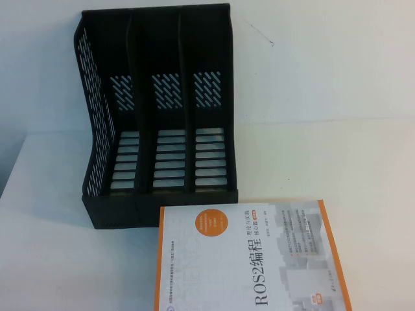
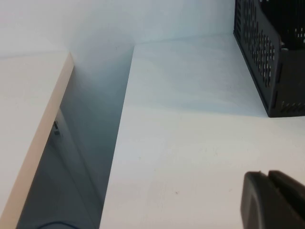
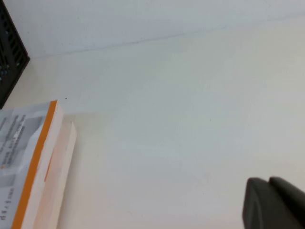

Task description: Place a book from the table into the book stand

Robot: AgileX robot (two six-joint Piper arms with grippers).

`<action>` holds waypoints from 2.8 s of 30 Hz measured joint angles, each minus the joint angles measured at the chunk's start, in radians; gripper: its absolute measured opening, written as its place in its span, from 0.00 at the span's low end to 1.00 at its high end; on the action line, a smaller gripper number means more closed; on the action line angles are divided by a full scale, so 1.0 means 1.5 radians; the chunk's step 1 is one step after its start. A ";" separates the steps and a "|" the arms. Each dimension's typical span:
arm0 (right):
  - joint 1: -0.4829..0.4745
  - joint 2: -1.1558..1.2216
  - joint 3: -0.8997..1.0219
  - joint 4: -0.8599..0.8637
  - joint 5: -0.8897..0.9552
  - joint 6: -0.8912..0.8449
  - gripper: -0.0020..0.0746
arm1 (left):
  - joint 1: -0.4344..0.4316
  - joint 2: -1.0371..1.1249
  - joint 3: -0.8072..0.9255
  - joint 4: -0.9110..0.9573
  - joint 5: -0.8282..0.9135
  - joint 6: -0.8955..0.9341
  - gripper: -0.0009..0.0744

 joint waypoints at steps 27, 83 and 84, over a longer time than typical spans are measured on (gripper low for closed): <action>0.000 0.000 0.000 -0.067 0.006 0.000 0.03 | 0.000 0.000 0.000 0.004 0.000 0.000 0.01; 0.000 0.000 0.001 -0.067 -0.106 0.000 0.03 | 0.000 0.000 0.000 0.005 -0.086 0.000 0.01; 0.000 0.000 0.001 -0.067 -0.129 0.000 0.03 | 0.000 0.000 0.000 0.005 -0.101 0.000 0.01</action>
